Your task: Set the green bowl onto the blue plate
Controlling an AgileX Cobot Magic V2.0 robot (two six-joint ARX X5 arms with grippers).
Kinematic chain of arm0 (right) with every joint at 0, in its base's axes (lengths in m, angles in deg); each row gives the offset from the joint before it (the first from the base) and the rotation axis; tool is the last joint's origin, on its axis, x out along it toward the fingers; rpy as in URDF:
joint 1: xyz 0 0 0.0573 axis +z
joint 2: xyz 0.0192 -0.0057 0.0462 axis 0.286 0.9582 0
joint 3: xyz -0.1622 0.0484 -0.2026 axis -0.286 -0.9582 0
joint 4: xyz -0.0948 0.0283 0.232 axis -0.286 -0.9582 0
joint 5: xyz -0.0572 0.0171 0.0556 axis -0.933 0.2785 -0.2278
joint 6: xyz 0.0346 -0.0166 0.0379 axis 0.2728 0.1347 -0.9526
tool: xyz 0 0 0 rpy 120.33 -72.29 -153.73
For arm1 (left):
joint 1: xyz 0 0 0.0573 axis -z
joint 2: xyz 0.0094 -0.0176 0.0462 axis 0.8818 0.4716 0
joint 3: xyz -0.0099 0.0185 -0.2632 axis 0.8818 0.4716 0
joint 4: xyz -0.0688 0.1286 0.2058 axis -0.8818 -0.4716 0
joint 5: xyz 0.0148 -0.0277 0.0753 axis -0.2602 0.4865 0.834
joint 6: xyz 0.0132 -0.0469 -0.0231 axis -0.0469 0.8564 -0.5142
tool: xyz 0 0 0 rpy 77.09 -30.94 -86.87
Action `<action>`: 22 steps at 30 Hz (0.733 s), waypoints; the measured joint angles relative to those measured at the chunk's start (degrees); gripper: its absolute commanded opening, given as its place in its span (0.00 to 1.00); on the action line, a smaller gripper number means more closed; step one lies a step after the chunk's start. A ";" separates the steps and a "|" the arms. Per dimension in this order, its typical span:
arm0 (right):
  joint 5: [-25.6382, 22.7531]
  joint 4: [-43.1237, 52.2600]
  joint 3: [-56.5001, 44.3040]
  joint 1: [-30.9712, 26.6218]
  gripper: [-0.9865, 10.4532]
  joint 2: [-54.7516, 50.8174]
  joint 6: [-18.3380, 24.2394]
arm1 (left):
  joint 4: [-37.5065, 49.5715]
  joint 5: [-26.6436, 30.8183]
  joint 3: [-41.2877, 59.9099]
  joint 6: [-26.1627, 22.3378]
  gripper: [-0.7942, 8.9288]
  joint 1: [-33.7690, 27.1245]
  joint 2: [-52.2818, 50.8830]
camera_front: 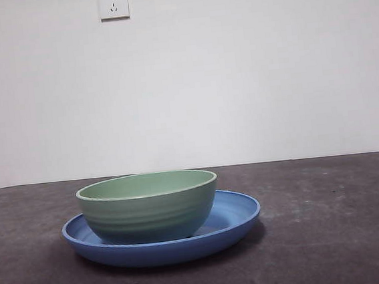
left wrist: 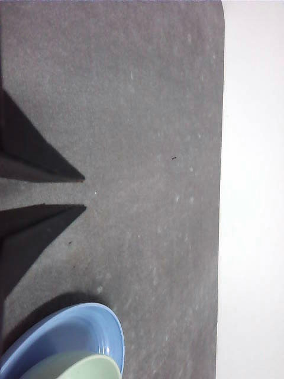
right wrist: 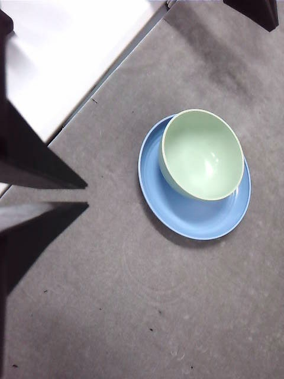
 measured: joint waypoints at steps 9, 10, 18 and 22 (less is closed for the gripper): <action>5.88 7.89 -5.14 -18.91 0.11 -8.76 3.52 | 0.00 0.00 0.00 0.00 0.14 0.00 0.00; 5.99 11.43 -7.54 -22.38 0.11 -10.91 4.44 | 0.00 0.00 0.00 0.00 0.14 0.00 0.00; 5.97 47.76 -35.95 -38.93 0.11 -30.14 9.84 | 0.00 0.00 0.00 0.00 0.14 0.00 0.00; 4.37 55.98 -49.07 -39.50 0.11 -37.99 10.69 | 0.00 0.04 0.00 0.00 0.14 0.00 0.00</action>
